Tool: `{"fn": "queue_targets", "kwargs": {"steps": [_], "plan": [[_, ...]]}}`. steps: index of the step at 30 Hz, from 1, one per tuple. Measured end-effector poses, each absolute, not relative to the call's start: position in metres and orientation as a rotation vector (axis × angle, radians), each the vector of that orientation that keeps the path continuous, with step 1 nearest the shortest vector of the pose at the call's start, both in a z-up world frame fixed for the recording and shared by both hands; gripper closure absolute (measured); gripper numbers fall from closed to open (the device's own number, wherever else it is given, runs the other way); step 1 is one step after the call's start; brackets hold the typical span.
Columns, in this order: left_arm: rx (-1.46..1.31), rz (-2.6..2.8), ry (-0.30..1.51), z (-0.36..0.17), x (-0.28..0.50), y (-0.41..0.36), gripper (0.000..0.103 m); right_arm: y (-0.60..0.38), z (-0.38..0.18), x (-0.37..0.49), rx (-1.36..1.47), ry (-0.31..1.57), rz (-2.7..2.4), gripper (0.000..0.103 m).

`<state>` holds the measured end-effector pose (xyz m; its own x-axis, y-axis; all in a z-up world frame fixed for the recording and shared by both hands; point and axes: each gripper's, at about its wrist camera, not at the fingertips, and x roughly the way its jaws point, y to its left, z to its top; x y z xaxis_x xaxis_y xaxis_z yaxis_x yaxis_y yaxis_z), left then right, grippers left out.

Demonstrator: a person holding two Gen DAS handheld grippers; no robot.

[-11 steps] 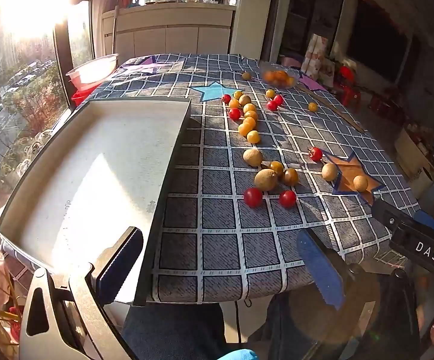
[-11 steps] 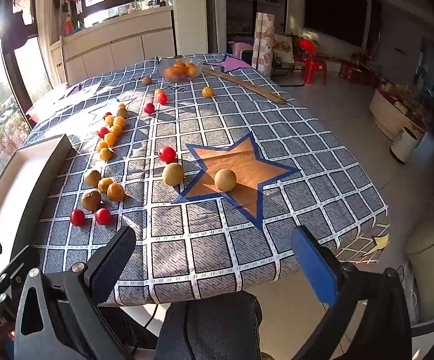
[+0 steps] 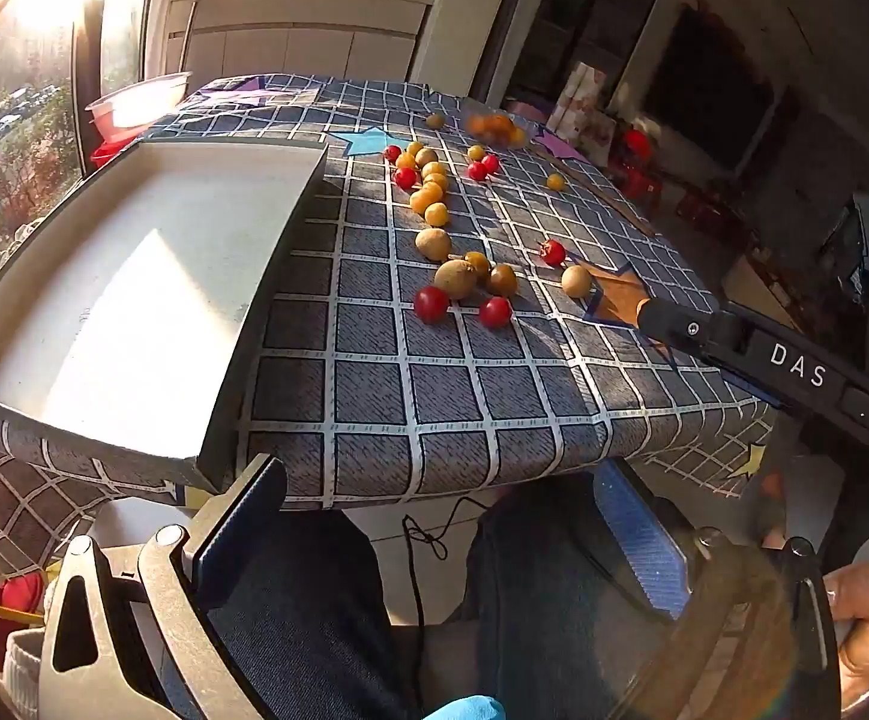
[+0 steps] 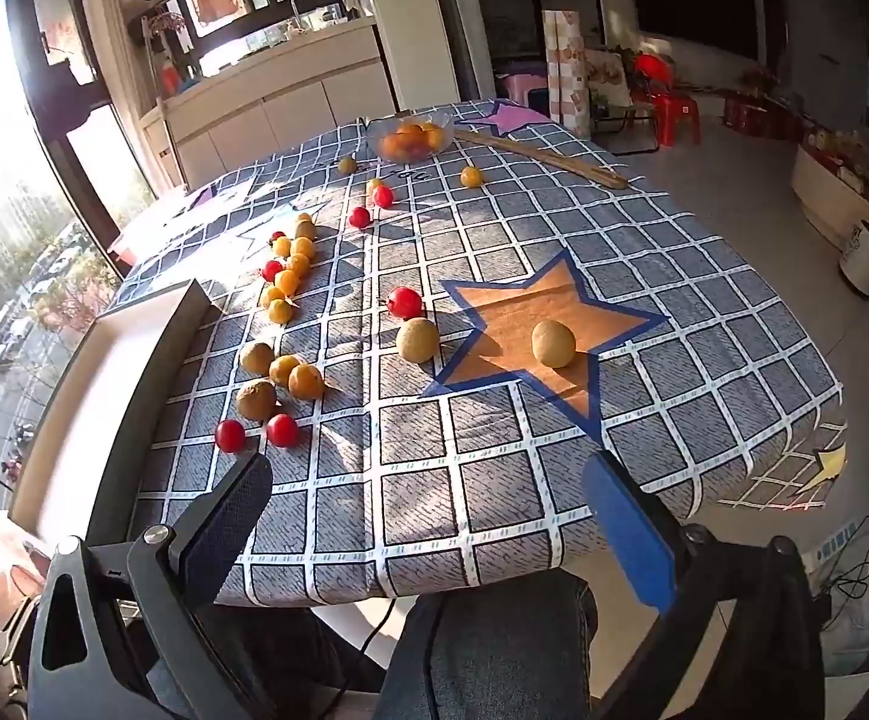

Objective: Organize fruits

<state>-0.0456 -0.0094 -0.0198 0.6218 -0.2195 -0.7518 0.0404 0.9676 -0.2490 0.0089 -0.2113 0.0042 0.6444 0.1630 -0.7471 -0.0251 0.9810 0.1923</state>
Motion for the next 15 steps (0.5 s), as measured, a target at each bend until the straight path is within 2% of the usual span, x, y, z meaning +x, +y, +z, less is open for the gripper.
{"fn": "queue_targets", "kwargs": {"steps": [15], "plan": [[-0.128,-0.017,1.055,-0.035,-0.036,0.0,0.0,-0.221,-0.005,0.013,0.162,0.942,0.074,0.0]]}}
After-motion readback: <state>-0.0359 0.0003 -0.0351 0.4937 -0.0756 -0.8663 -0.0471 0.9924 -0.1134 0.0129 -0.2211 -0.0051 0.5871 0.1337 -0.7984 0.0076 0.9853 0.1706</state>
